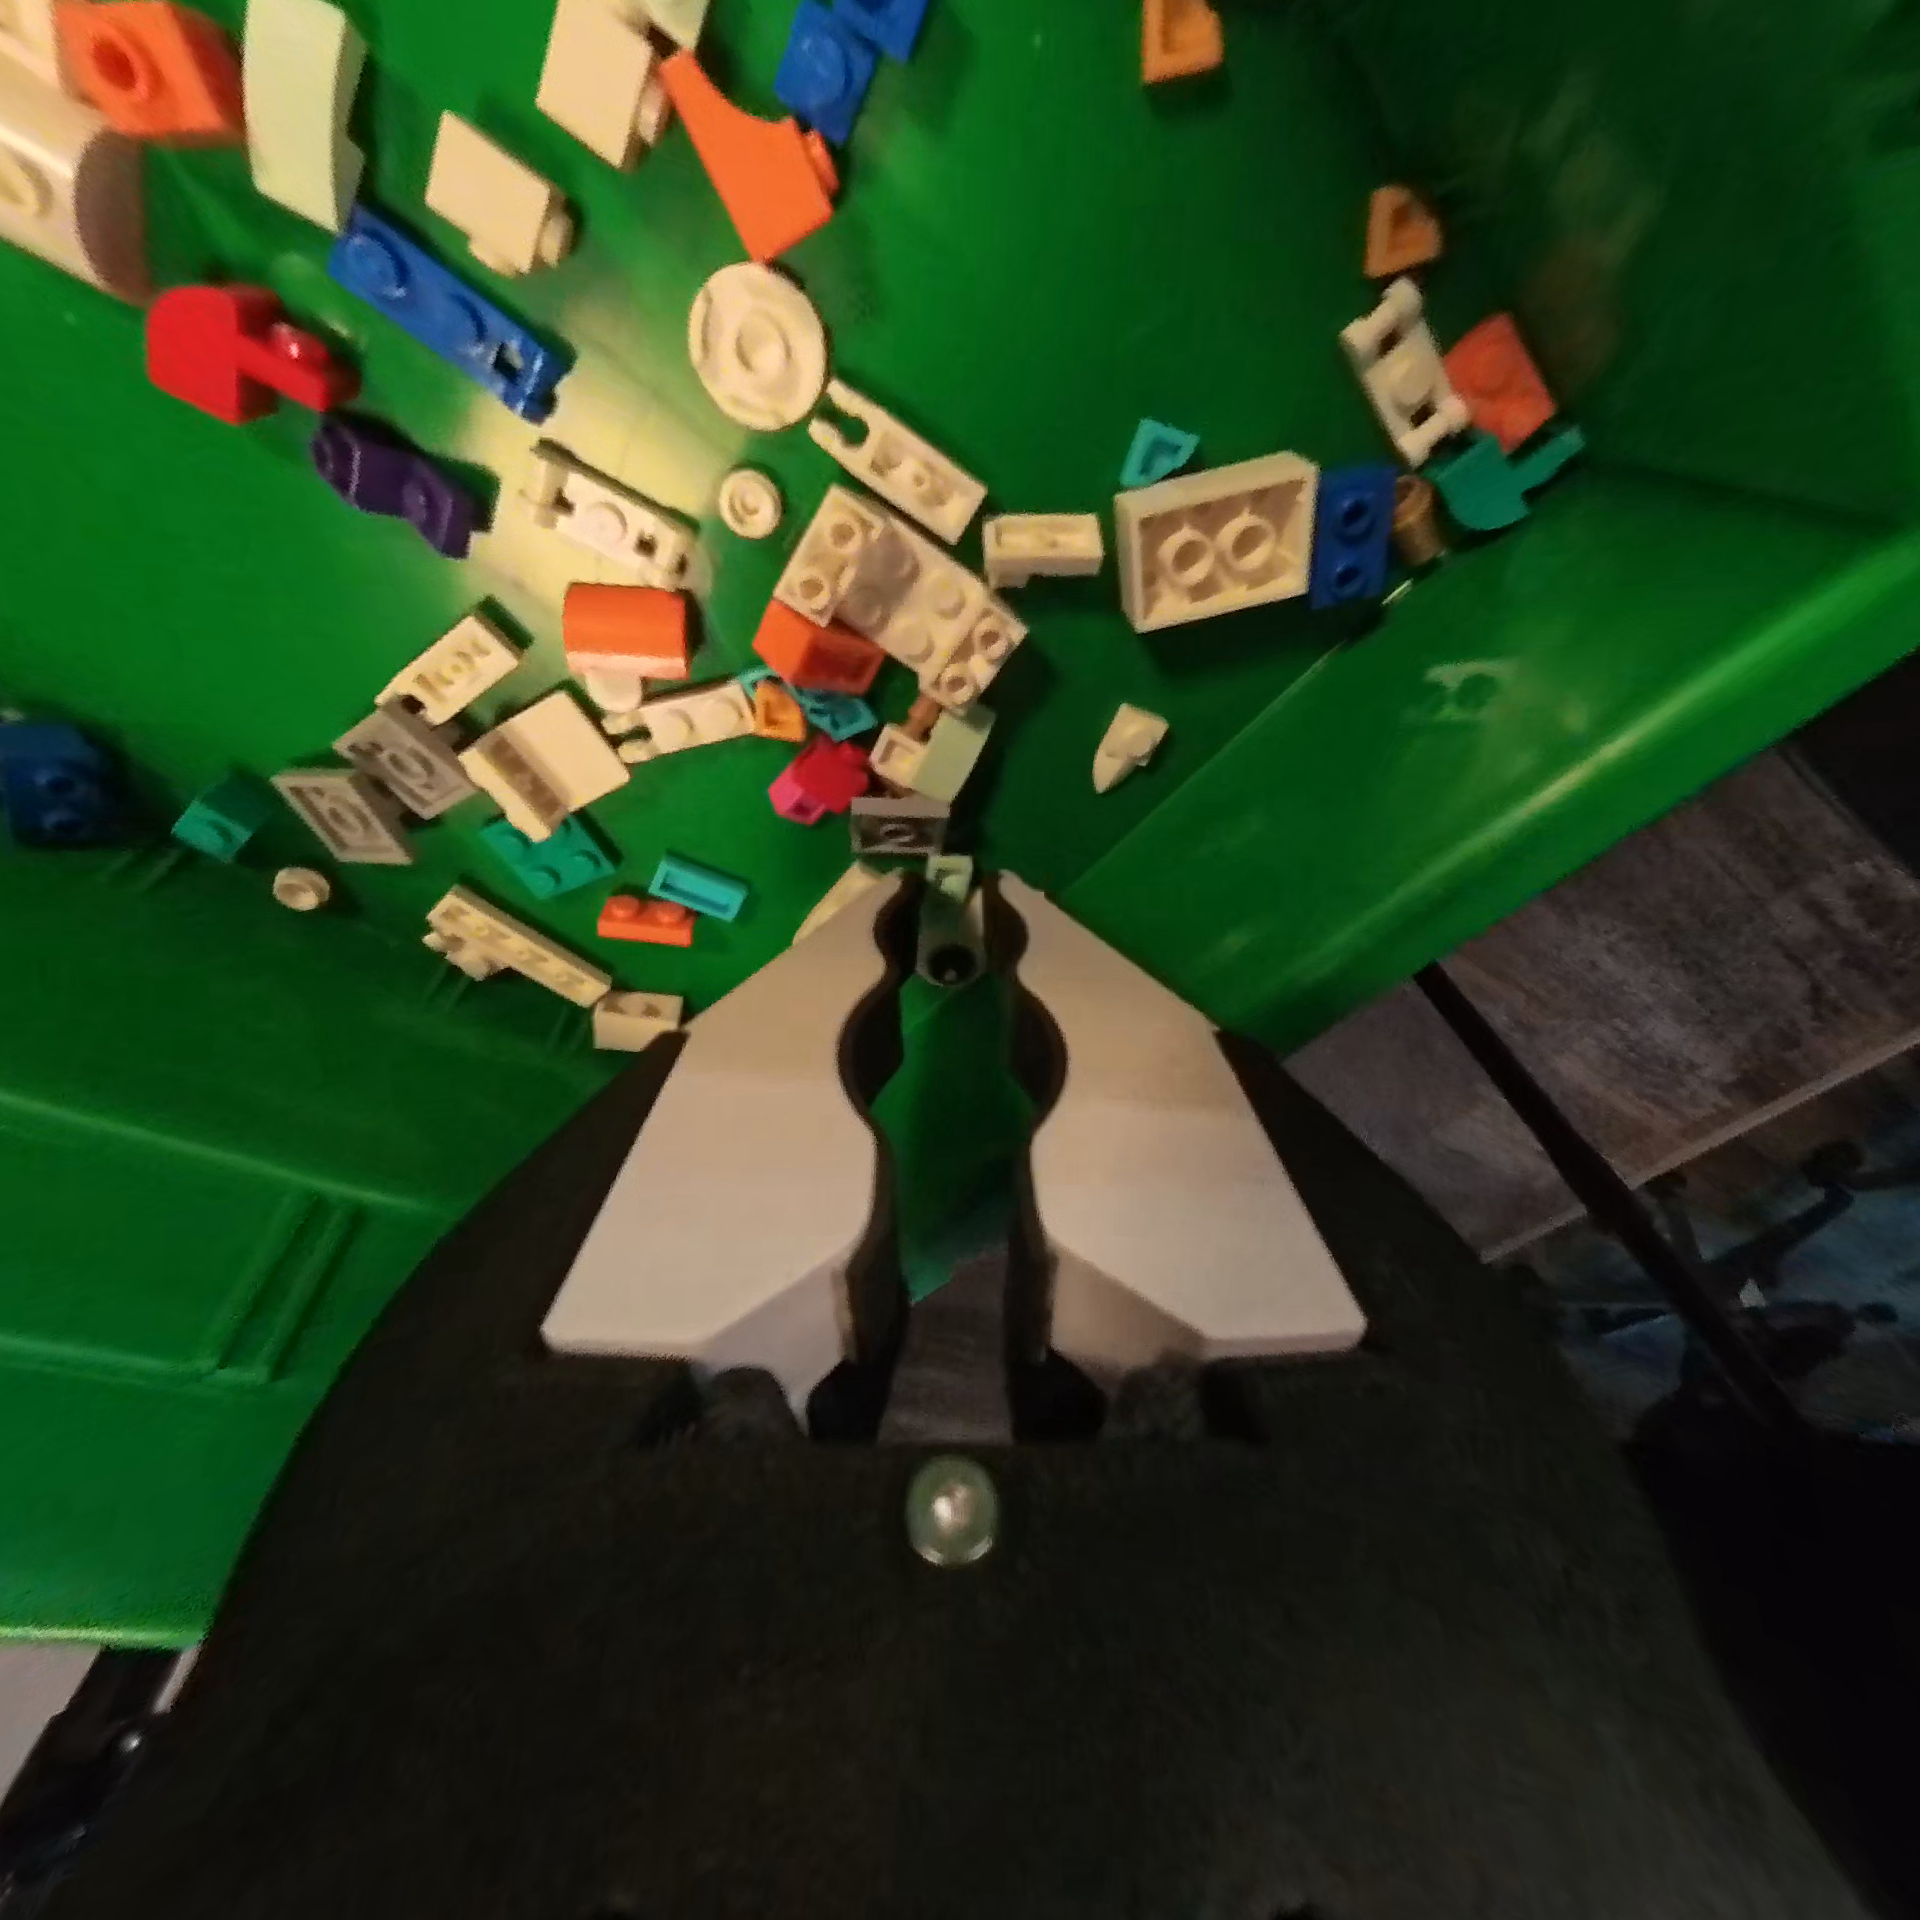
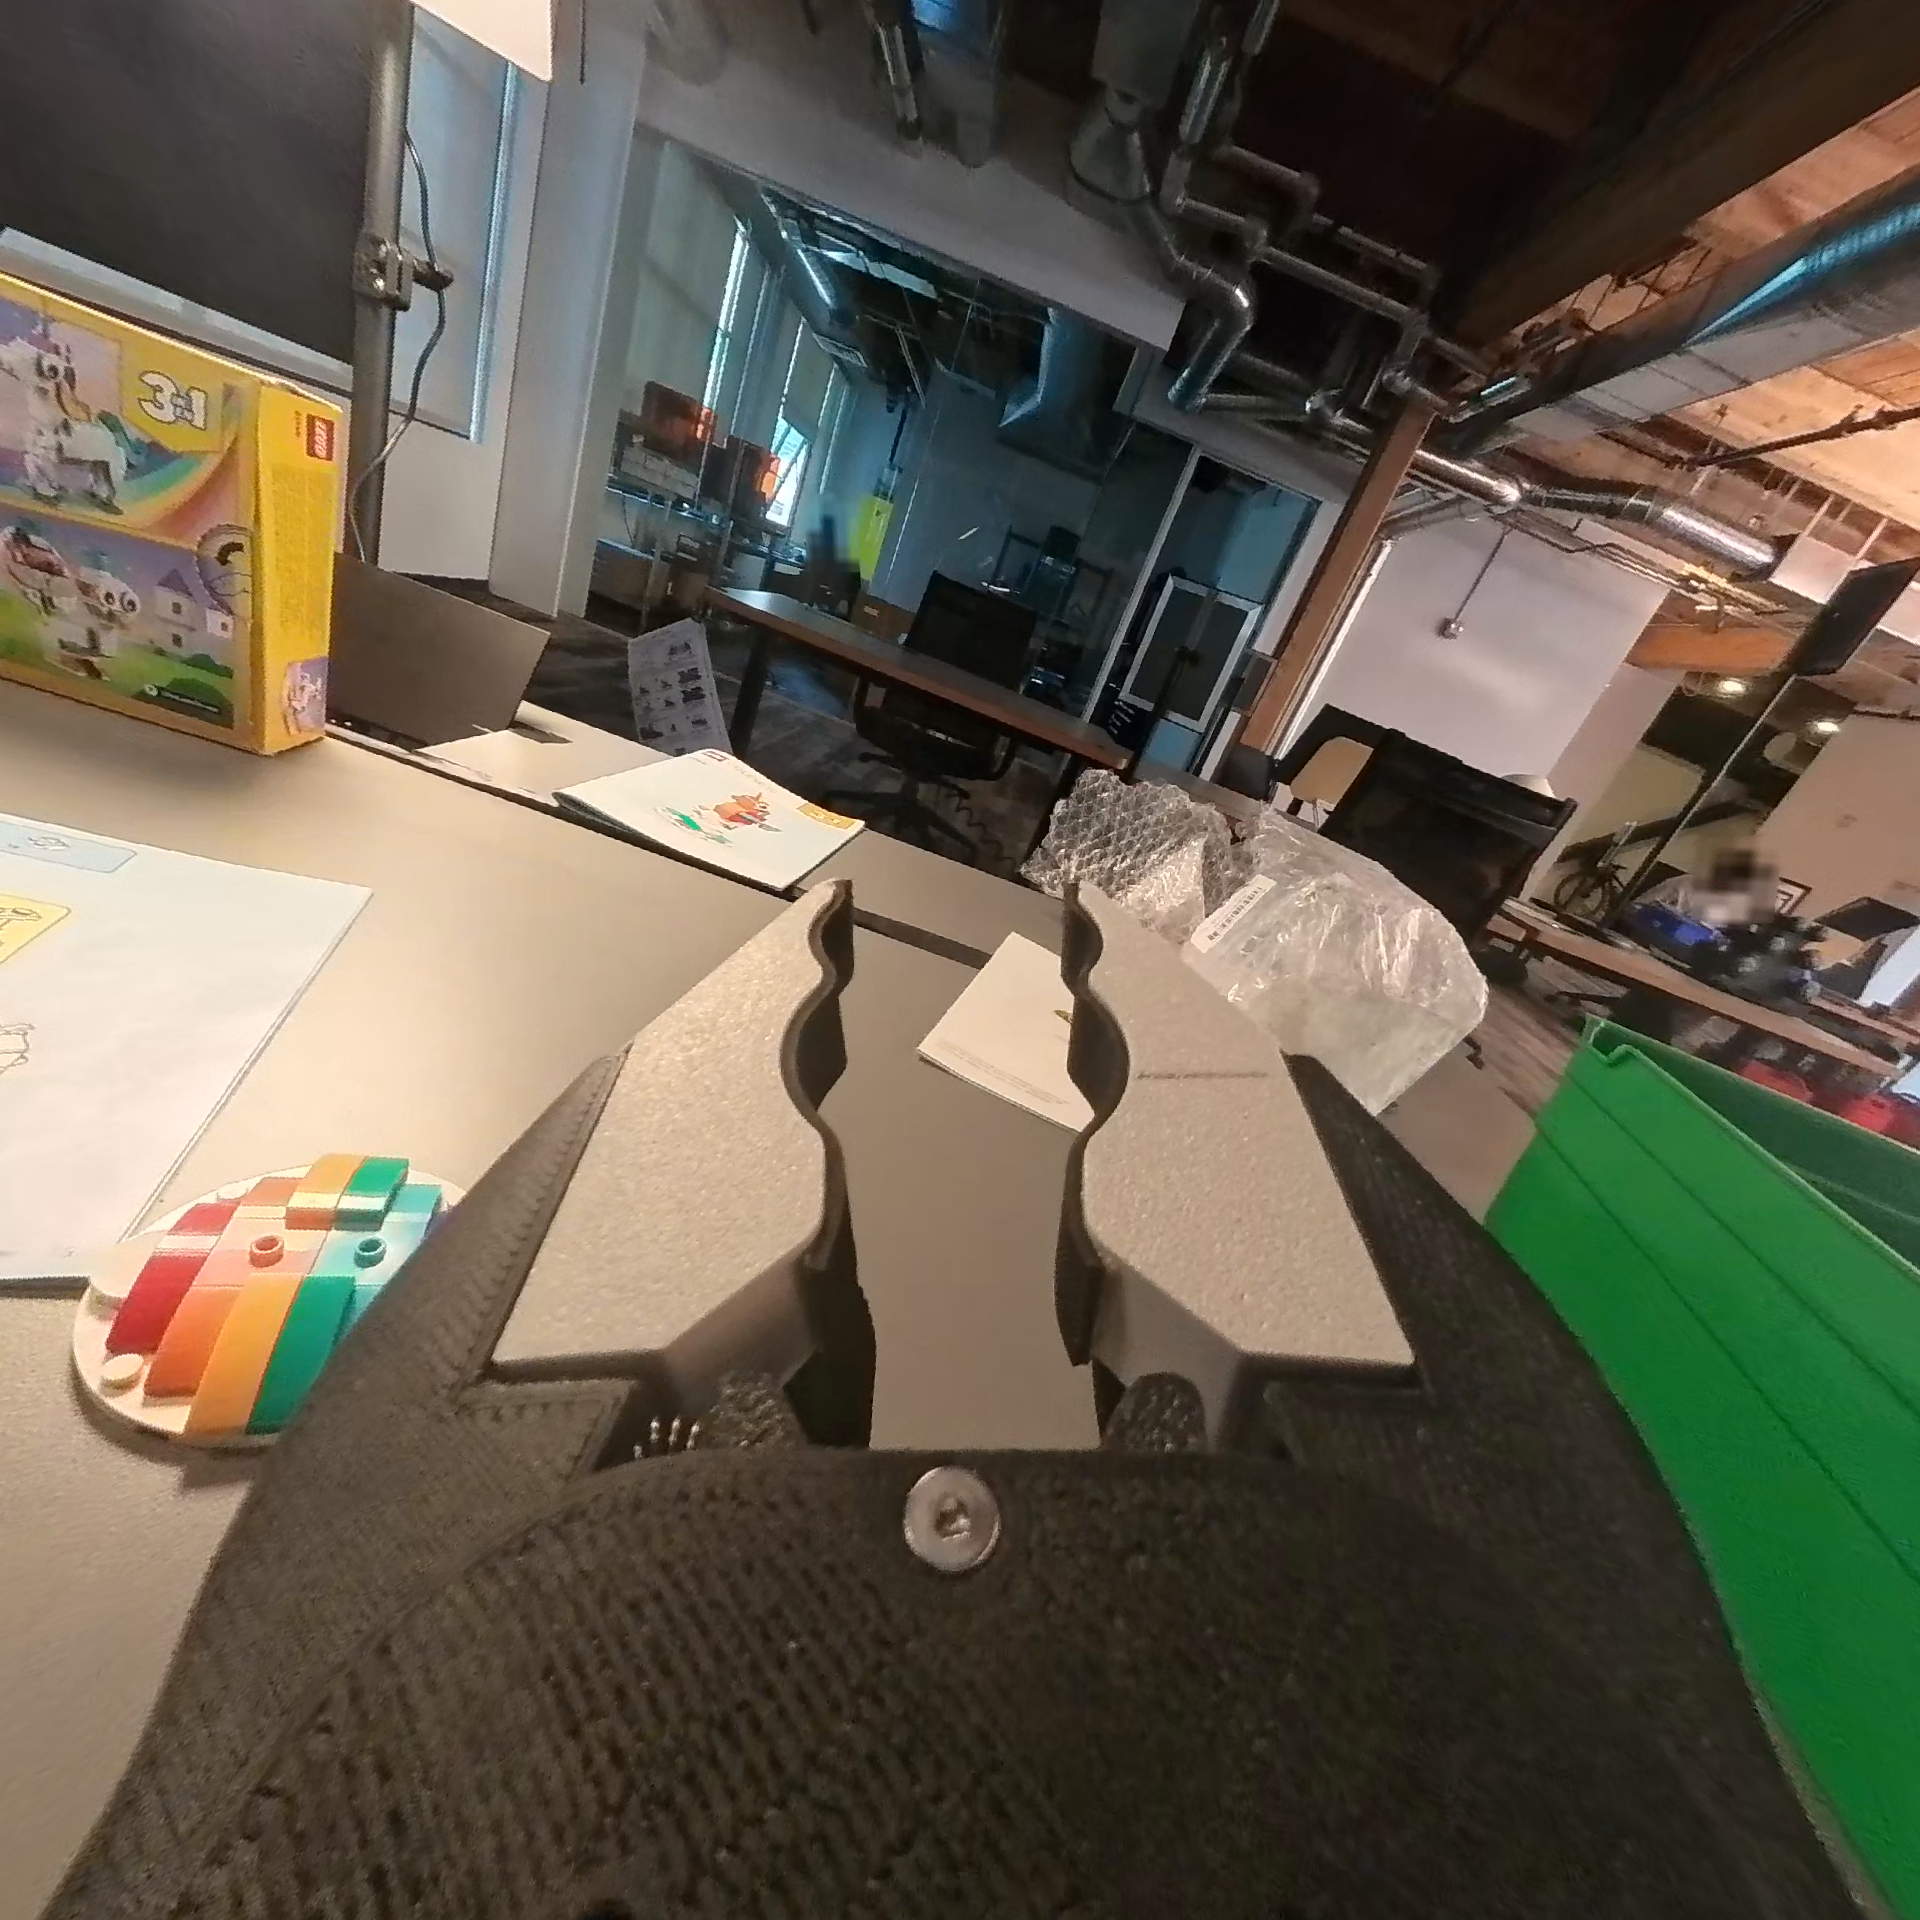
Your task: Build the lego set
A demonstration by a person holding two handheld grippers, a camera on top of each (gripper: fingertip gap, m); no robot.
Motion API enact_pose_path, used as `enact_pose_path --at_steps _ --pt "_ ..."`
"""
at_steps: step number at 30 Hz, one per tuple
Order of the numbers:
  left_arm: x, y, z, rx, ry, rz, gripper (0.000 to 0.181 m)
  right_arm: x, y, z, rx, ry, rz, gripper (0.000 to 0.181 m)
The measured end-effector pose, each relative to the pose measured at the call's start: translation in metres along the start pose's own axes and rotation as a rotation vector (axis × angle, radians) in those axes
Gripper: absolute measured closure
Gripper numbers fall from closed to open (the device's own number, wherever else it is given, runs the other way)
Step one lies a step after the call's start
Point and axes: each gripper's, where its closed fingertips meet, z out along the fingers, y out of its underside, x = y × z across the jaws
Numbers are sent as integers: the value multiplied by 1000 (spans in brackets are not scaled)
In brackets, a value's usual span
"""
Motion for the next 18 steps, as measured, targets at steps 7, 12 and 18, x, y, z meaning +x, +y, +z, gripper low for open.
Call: enact_pose_path --at_steps 7,12,18 --pt "-2 0 0 -2 4 13 174 0 -1 0 10 -6 19 143" --pt "-12 -8 -8 139 -104 26 174 1 -3 -2 27 -10 34 144" --pt "-26 -32 -63 504 -382 -9 174 -1 -8 -3 54 -30 48 145"
